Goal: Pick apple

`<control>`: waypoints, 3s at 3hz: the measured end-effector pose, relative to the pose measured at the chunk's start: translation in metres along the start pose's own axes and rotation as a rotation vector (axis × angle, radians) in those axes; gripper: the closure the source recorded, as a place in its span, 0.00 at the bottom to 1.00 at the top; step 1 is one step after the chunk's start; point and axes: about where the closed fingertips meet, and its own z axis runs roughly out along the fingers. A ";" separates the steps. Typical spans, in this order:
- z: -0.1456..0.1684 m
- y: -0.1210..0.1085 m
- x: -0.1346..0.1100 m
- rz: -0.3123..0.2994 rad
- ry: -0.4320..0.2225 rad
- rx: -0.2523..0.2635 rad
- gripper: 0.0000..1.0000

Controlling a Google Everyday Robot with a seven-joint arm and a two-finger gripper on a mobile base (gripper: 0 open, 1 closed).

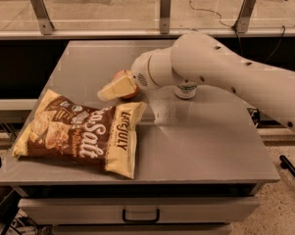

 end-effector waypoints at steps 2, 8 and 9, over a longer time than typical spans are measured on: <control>0.013 -0.002 0.016 0.028 -0.023 0.008 0.00; 0.032 -0.005 0.040 0.080 -0.035 -0.028 1.00; 0.027 -0.008 0.031 0.067 -0.050 -0.036 1.00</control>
Offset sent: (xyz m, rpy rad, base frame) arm 0.0133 -0.0119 -0.0344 0.0504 0.0089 -0.0494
